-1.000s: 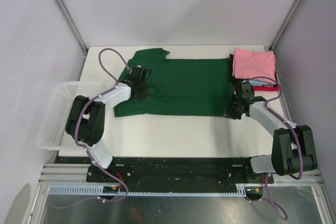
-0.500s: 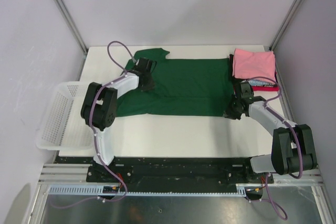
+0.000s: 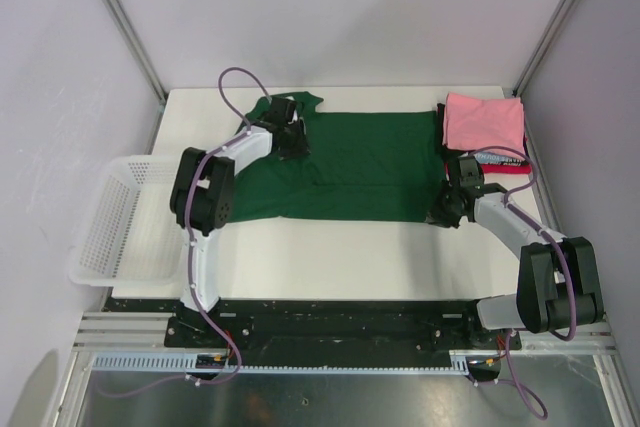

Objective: Fold and stack the t-shirts
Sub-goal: Fold the flattened tshirt in 1/3 of the way

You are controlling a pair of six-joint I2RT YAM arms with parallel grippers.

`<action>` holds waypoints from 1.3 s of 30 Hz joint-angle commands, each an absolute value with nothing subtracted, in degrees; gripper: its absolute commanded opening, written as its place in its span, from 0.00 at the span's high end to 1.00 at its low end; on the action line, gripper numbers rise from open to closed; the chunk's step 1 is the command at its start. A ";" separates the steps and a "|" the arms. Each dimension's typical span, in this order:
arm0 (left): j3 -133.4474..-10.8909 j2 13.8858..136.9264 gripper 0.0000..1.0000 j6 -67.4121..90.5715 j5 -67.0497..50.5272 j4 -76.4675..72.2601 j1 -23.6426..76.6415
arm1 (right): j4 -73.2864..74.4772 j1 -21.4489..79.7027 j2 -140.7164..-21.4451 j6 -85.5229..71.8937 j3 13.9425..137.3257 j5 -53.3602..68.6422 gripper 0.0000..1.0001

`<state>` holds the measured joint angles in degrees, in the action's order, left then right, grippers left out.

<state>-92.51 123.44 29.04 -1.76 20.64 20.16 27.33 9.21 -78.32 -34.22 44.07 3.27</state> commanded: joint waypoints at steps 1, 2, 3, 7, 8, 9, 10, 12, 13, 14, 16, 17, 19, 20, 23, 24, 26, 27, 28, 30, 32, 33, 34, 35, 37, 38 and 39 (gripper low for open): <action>-93.17 117.88 0.48 26.61 -2.80 19.61 20.06 | 26.12 8.91 -77.55 -33.16 46.23 2.50 0.83; -92.73 116.64 0.47 26.58 -2.37 19.60 20.05 | 26.11 8.94 -77.54 -33.15 46.27 2.57 0.83; -92.15 115.45 0.47 26.60 -1.80 19.60 20.09 | 26.15 9.00 -77.57 -33.18 46.34 2.51 0.83; -89.50 110.45 0.44 27.23 2.06 19.51 20.05 | 26.43 9.08 -77.51 -33.03 46.63 2.06 0.83; -88.56 109.23 0.45 27.50 3.10 19.51 20.05 | 26.44 9.02 -77.47 -32.95 46.65 2.00 0.83; -87.61 108.14 0.47 27.95 4.01 19.51 20.04 | 26.41 9.04 -77.45 -32.95 46.66 1.96 0.83; -86.43 107.16 0.51 28.52 4.64 19.51 20.04 | 26.39 9.04 -77.53 -32.96 46.67 1.95 0.83; -83.92 105.78 0.64 29.72 5.34 19.51 20.08 | 26.37 9.05 -77.65 -32.96 46.67 2.05 0.83; -82.79 105.49 0.71 30.20 5.48 19.51 20.11 | 26.37 9.05 -77.72 -33.00 46.67 2.08 0.83; -81.87 105.57 0.78 30.61 5.42 19.56 20.20 | 26.37 9.05 -77.84 -32.98 46.67 2.14 0.83; -80.61 106.44 0.87 31.49 5.16 19.50 20.32 | 26.28 9.05 -77.88 -32.96 46.67 2.23 0.83; -80.29 107.14 0.89 31.87 4.56 19.51 20.40 | 26.24 9.05 -77.88 -32.96 46.67 2.26 0.83; -80.56 108.96 0.93 32.18 3.60 19.29 20.83 | 26.36 9.01 -77.83 -32.89 46.67 2.17 0.83; -80.98 110.03 0.94 32.09 3.03 19.09 21.09 | 26.41 8.99 -77.81 -32.84 46.67 2.14 0.83; -83.31 113.41 0.95 31.82 1.37 18.64 21.96 | 26.64 8.85 -77.95 -32.78 46.67 2.07 0.83; -84.42 114.58 0.95 31.73 0.90 18.37 22.23 | 26.68 8.77 -77.95 -32.69 46.67 1.96 0.83; -86.38 116.80 0.94 31.66 -0.24 17.93 22.78 | 26.77 8.74 -78.07 -32.58 46.67 1.81 0.83; -87.31 117.90 0.93 31.74 -0.95 17.89 22.99 | 26.79 8.72 -78.15 -32.51 46.67 1.78 0.83; -88.22 119.24 0.92 31.78 -1.66 17.82 23.14 | 26.84 8.67 -78.27 -32.43 46.67 1.68 0.83; -89.62 121.46 0.91 32.09 -3.27 17.81 23.19 | 27.01 8.56 -78.48 -32.21 46.67 1.61 0.83; -90.56 123.13 0.88 32.15 -4.29 17.81 23.42 | 27.21 8.38 -78.59 -32.00 46.67 1.46 0.83; -90.90 123.84 0.87 32.11 -4.65 17.78 23.53 | 27.27 8.28 -78.67 -31.87 46.67 1.39 0.83; -91.06 124.32 0.86 32.14 -5.05 17.81 23.59 | 27.30 8.23 -78.67 -31.84 46.67 1.40 0.84; -91.02 124.52 0.85 32.24 -5.21 17.83 23.61 | 27.36 8.20 -78.62 -31.78 46.67 1.36 0.84; -90.47 123.99 0.82 32.41 -4.95 17.82 23.64 | 27.34 8.18 -78.48 -31.74 46.67 1.35 0.83; -90.19 123.34 0.80 32.29 -4.67 17.83 23.64 | 27.34 8.18 -78.35 -31.69 46.67 1.29 0.83; -89.83 122.49 0.79 32.10 -4.31 17.84 23.64 | 27.38 8.13 -78.24 -31.62 46.67 1.17 0.83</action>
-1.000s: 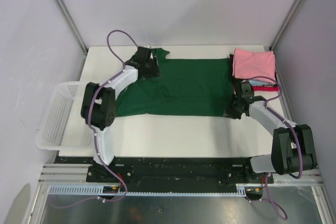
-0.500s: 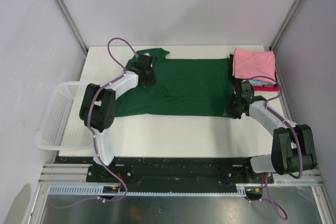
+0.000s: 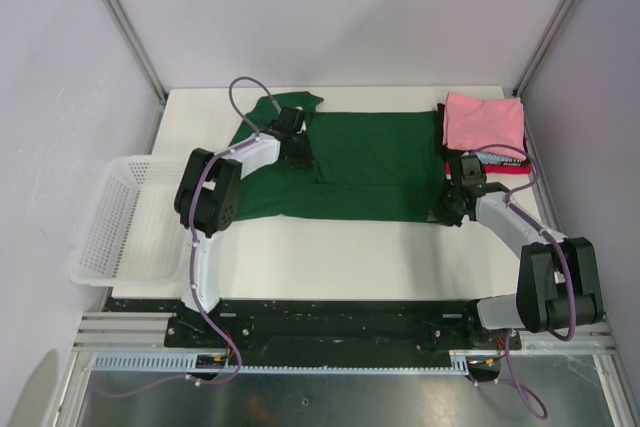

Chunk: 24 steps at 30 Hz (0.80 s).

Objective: Fold and stack the t-shirts
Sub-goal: Fold the flattened tshirt in 1/3 of the way

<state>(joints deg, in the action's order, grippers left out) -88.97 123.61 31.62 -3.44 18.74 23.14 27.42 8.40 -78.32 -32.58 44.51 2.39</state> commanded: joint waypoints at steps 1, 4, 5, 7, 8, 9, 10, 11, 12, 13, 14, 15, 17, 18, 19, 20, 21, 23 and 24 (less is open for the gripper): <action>-89.48 121.27 0.76 31.82 -3.74 17.84 23.55 | 27.44 8.11 -78.14 -31.50 46.67 0.98 0.83; -87.24 116.02 0.65 31.27 -2.42 17.94 22.81 | 28.46 7.21 -77.87 -31.13 46.67 0.17 0.83; -85.77 113.78 0.61 31.54 -2.05 17.93 22.35 | 28.86 6.68 -77.70 -30.99 46.58 -0.84 0.82; -81.38 107.88 0.57 32.67 -1.21 17.97 21.49 | 29.52 5.32 -76.99 -30.91 45.94 -1.64 0.80; -78.88 105.00 0.56 33.30 -0.74 18.13 21.21 | 29.70 4.55 -76.29 -30.97 45.43 -1.83 0.78; -76.40 102.03 0.55 33.92 -0.50 18.25 20.97 | 29.75 3.68 -75.50 -31.00 44.64 -1.97 0.76; -73.71 99.31 0.54 34.45 0.76 18.31 20.81 | 29.73 2.85 -74.58 -31.01 43.85 -2.08 0.73; -71.13 96.59 0.53 35.07 1.57 18.34 20.69 | 29.67 2.08 -73.63 -31.02 43.24 -2.18 0.69; -68.39 94.00 0.53 35.90 1.97 18.35 20.50 | 29.47 1.31 -72.85 -31.07 42.67 -2.19 0.66; -65.57 91.65 0.52 36.80 2.04 18.36 20.31 | 29.24 0.83 -72.28 -31.13 42.21 -2.06 0.65; -63.11 89.37 0.52 37.56 2.03 18.37 20.22 | 28.73 -0.20 -71.87 -31.30 41.89 -1.82 0.63; -60.60 87.40 0.52 38.16 1.98 18.37 20.22 | 28.07 -0.94 -71.66 -31.51 41.60 -1.70 0.63; -56.13 83.62 0.52 39.09 2.03 18.37 20.17 | 26.71 -1.99 -71.77 -32.05 41.21 -1.39 0.61; -54.17 81.89 0.52 39.23 2.16 18.32 20.15 | 26.05 -2.36 -71.96 -32.28 41.08 -1.22 0.60; -52.26 80.10 0.52 39.22 2.53 18.35 20.14 | 25.29 -2.67 -72.11 -32.53 40.93 -1.14 0.59; -50.43 78.50 0.51 39.12 2.80 18.31 20.00 | 24.64 -2.92 -72.26 -32.83 40.77 -1.14 0.59; -48.90 77.04 0.51 39.03 3.07 18.34 19.76 | 24.10 -3.09 -72.52 -33.16 40.69 -1.14 0.58; -46.15 74.59 0.51 38.94 3.01 18.32 19.13 | 23.29 -3.25 -73.30 -33.69 40.63 -0.99 0.58; -45.14 73.59 0.51 38.94 2.78 18.30 18.84 | 22.99 -3.25 -73.83 -33.85 40.57 -1.02 0.58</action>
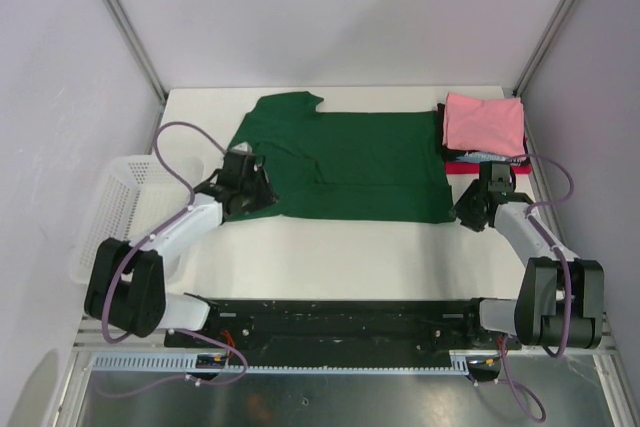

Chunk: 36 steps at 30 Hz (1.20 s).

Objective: Fold and stack the t-shirts
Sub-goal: Fold the flattened tshirt in 1/3 of the way

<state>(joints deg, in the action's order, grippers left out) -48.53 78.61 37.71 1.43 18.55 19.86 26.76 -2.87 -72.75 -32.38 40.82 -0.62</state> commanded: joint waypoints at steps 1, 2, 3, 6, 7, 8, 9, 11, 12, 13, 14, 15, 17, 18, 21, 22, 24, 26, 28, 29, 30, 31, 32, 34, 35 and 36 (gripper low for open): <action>-44.23 72.74 0.51 38.94 2.66 18.29 18.56 | 22.70 -3.30 -74.31 -34.02 40.54 -1.08 0.58; -43.52 71.92 0.51 38.89 2.65 18.33 18.33 | 22.42 -3.32 -74.82 -34.15 40.53 -1.16 0.58; -42.81 71.12 0.51 38.87 2.73 18.35 18.18 | 22.20 -3.33 -75.25 -34.21 40.52 -1.19 0.58; -41.16 69.34 0.50 38.82 3.08 18.37 17.49 | 21.34 -3.38 -76.53 -34.41 40.33 -0.93 0.58; -40.66 68.81 0.50 38.83 3.30 18.37 17.23 | 21.22 -3.36 -76.94 -34.48 40.29 -0.86 0.58; -40.11 68.29 0.50 38.88 3.71 18.37 16.92 | 21.16 -3.35 -77.36 -34.46 40.19 -0.87 0.58; -39.48 67.85 0.50 39.09 4.14 18.37 16.46 | 21.21 -3.35 -77.84 -34.46 40.13 -1.05 0.58; -38.19 66.97 0.50 39.90 4.84 18.37 15.45 | 21.06 -3.34 -78.52 -34.41 39.94 -1.47 0.58; -37.55 66.66 0.49 40.34 5.27 18.33 14.98 | 20.77 -3.38 -78.77 -34.34 39.79 -1.70 0.58; -37.06 66.60 0.49 40.82 5.58 18.35 14.52 | 20.40 -3.41 -79.02 -34.35 39.67 -1.91 0.58; -36.72 66.65 0.49 41.20 5.74 18.27 13.98 | 20.09 -3.42 -79.37 -34.32 39.61 -2.10 0.58; -36.51 66.95 0.48 41.43 5.86 18.19 13.54 | 19.62 -3.42 -79.85 -34.34 39.58 -2.10 0.58; -36.35 67.62 0.47 41.76 6.45 18.08 12.72 | 18.95 -3.43 -80.63 -34.42 39.56 -1.98 0.60; -36.33 67.87 0.47 41.93 6.79 18.09 12.16 | 18.79 -3.43 -80.96 -34.44 39.55 -1.95 0.61; -36.06 68.16 0.46 42.34 8.21 18.10 10.58 | 18.48 -3.43 -81.49 -34.03 39.55 -2.83 0.71; -36.00 68.09 0.46 42.35 8.67 18.06 10.08 | 18.55 -3.43 -81.53 -33.94 39.55 -3.35 0.76; -36.01 68.22 0.45 41.99 9.57 18.07 9.22 | 18.50 -3.43 -81.44 -33.58 39.55 -4.02 0.84; -36.03 68.60 0.45 41.68 10.04 18.16 8.30 | 18.34 -3.43 -81.42 -33.33 39.55 -4.21 0.90; -35.97 68.87 0.46 41.44 10.46 18.12 7.57 | 18.21 -3.43 -81.44 -33.03 39.62 -4.28 0.95; -35.96 68.89 0.47 41.29 10.94 18.16 7.26 | 18.29 -3.43 -81.46 -32.86 39.63 -4.34 0.97; -35.95 68.90 0.47 41.12 11.71 18.48 7.10 | 18.37 -3.43 -81.51 -32.65 39.77 -4.41 0.98; -35.95 68.73 0.47 41.04 12.32 18.78 6.98 | 18.50 -3.43 -81.54 -32.41 39.88 -4.53 0.99; -35.90 68.55 0.48 41.04 13.28 19.14 6.92 | 18.61 -3.47 -81.59 -32.20 39.98 -4.60 1.00; -35.65 68.18 0.48 41.37 15.05 19.97 6.83 | 18.69 -3.48 -81.64 -32.00 40.16 -4.60 1.00; -35.58 68.15 0.49 41.60 15.66 20.09 6.84 | 18.75 -3.50 -81.64 -31.91 40.25 -4.50 1.00; -35.63 68.26 0.49 41.85 16.13 20.20 6.85 | 18.74 -3.51 -81.60 -31.82 40.34 -4.36 1.00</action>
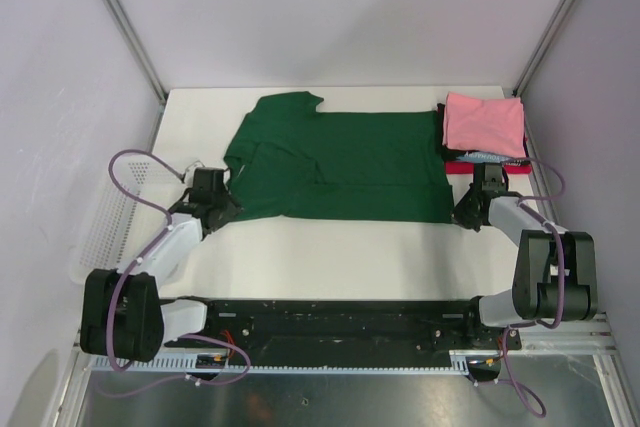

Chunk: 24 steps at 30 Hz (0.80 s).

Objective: Fold and stack the t-shirts
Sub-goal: Fold the flattened tshirt in 1/3 of the way

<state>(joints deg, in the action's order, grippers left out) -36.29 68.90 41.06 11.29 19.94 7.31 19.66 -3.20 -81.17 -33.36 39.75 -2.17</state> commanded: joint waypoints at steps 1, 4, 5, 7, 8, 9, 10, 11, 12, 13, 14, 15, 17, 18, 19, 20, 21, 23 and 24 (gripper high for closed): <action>-35.75 68.63 0.50 42.15 16.50 20.34 6.85 | 18.73 -3.51 -81.63 -31.77 40.47 -4.16 1.00; -36.17 70.27 0.52 43.23 17.19 20.69 6.78 | 18.92 -3.52 -81.69 -31.56 40.83 -3.98 1.00; -36.28 70.95 0.53 43.63 17.25 20.72 6.77 | 19.00 -3.52 -81.76 -31.47 40.94 -3.97 1.00; -36.43 72.36 0.54 44.37 17.54 20.71 6.81 | 19.18 -3.67 -81.81 -31.36 41.13 -3.85 1.00; -36.45 73.05 0.55 44.73 17.78 20.68 6.83 | 19.26 -3.77 -81.86 -31.32 41.17 -3.77 1.00; -36.42 73.62 0.55 45.04 18.07 20.67 6.80 | 19.25 -3.91 -81.93 -31.26 41.20 -3.69 1.00; -36.45 74.21 0.56 45.24 18.31 20.66 6.78 | 19.30 -4.06 -81.97 -31.23 41.21 -3.56 1.00; -36.50 74.85 0.56 45.43 18.52 20.70 6.78 | 19.32 -4.23 -81.98 -31.17 41.21 -3.40 1.00; -36.62 75.48 0.56 45.57 18.75 20.72 6.77 | 19.33 -4.36 -81.99 -31.10 41.26 -3.28 1.00; -36.72 76.11 0.56 45.72 19.00 20.64 6.77 | 19.33 -4.51 -82.04 -31.02 41.29 -3.14 1.00; -36.86 76.64 0.55 45.89 19.30 20.61 6.77 | 19.33 -4.63 -82.07 -30.98 41.30 -3.02 1.00; -36.98 77.12 0.55 46.02 19.54 20.59 6.77 | 19.33 -4.73 -82.03 -30.96 41.30 -2.96 1.00; -37.35 78.08 0.53 46.18 19.87 20.53 6.83 | 19.36 -4.87 -82.08 -30.88 41.31 -2.85 1.00; -37.48 78.55 0.52 46.29 20.00 20.55 6.80 | 19.39 -4.94 -82.04 -30.82 41.31 -2.79 1.00; -37.64 78.96 0.52 46.30 20.15 20.47 6.78 | 19.41 -4.98 -81.98 -30.75 41.31 -2.76 1.00; -37.80 79.29 0.51 46.22 20.31 20.30 6.78 | 19.42 -5.04 -81.99 -30.75 41.35 -2.70 1.00; -38.02 79.59 0.51 46.14 20.53 20.17 6.77 | 19.42 -5.07 -81.95 -30.76 41.37 -2.67 1.00; -38.44 80.37 0.50 45.86 20.89 19.83 6.77 | 19.49 -5.16 -81.88 -30.72 41.39 -2.64 1.00; -38.73 80.74 0.50 45.69 21.21 19.80 6.77 | 19.59 -5.21 -81.81 -30.70 41.39 -2.64 1.00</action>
<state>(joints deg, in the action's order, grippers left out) -37.32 78.70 44.07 17.52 19.57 7.60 19.57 -4.54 -81.49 -32.03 39.88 -1.28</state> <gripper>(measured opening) 0.492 0.010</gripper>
